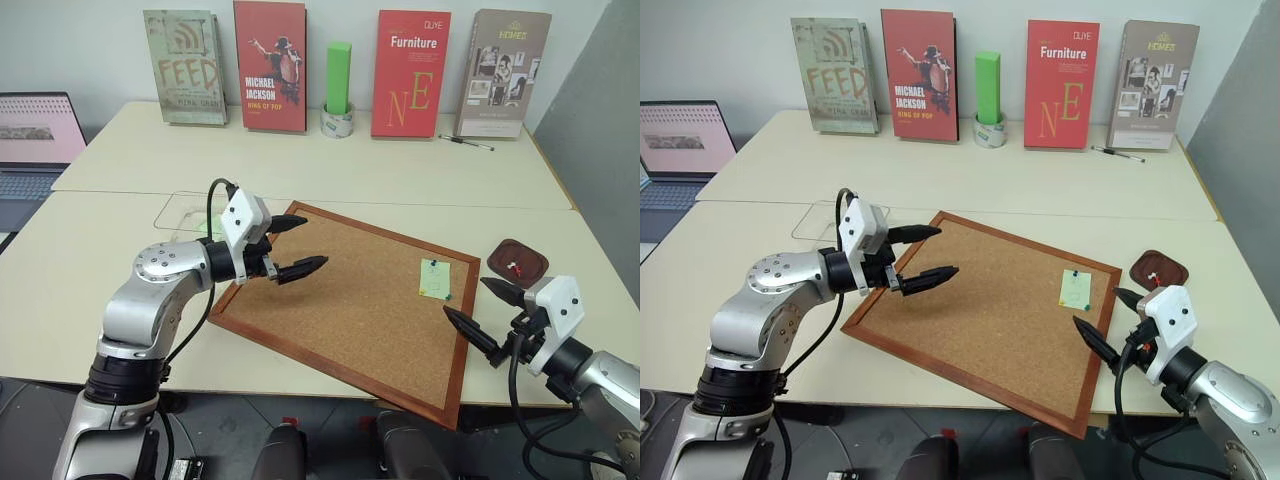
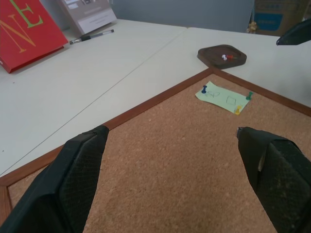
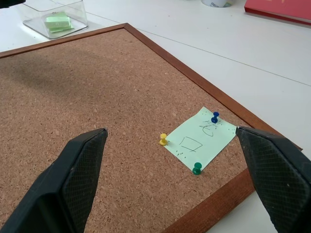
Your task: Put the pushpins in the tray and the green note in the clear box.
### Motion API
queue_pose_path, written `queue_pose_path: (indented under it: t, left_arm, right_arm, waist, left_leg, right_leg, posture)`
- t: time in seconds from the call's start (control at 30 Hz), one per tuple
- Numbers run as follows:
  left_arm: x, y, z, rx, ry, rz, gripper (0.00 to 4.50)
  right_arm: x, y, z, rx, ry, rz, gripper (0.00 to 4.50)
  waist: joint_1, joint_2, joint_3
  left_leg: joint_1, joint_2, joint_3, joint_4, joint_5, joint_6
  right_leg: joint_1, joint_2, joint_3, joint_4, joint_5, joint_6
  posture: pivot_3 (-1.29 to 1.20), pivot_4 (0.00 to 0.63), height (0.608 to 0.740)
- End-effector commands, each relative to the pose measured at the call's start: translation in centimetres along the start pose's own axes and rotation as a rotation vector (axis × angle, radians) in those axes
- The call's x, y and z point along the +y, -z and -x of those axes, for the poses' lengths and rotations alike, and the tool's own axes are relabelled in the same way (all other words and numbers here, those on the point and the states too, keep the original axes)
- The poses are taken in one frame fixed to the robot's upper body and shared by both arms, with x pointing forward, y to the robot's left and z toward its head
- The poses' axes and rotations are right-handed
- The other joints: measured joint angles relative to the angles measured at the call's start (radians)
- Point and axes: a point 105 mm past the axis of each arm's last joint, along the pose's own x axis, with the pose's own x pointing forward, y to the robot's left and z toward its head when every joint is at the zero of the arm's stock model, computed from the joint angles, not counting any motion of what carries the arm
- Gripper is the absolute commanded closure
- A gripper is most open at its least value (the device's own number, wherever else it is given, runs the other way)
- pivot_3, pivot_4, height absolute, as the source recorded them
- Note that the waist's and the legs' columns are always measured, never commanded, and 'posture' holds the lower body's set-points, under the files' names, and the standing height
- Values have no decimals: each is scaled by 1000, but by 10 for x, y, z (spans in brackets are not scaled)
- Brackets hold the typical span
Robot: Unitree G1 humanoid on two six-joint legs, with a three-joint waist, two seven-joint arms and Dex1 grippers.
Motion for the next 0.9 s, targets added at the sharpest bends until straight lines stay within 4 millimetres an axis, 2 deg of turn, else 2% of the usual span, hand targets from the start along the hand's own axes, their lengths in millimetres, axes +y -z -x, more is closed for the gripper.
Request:
queue_pose_path:
  t: [0.03,0.3,0.43,0.9]
  left_arm:
    - [-2,-24,-3,-55,-9,-40,8]
    - [1,-16,-1,18,-16,-16,8]
    - [4,-18,0,0,-11,28,8]
    - [-4,-10,-3,-7,98,62,8]
  right_arm:
    - [1,-10,1,-40,2,25,0]
    - [-2,-8,0,-30,2,24,0]
    - [0,-8,-2,-27,-15,19,0]
    - [3,-11,0,-31,-21,25,0]
  waist:
    - [0,0,0]
    - [-1,0,0]
    - [-1,0,0]
    - [-1,0,0]
  left_leg:
    - [0,0,0,0,0,0]
    - [0,0,0,0,0,0]
    - [0,0,0,0,0,0]
    - [0,0,0,0,0,0]
  right_leg:
    - [0,0,0,0,0,0]
    - [0,0,0,0,0,0]
    - [0,0,0,0,0,0]
    - [0,0,0,0,0,0]
  posture:
    - [0,150,740]
    - [0,150,740]
    - [0,150,740]
    - [0,150,740]
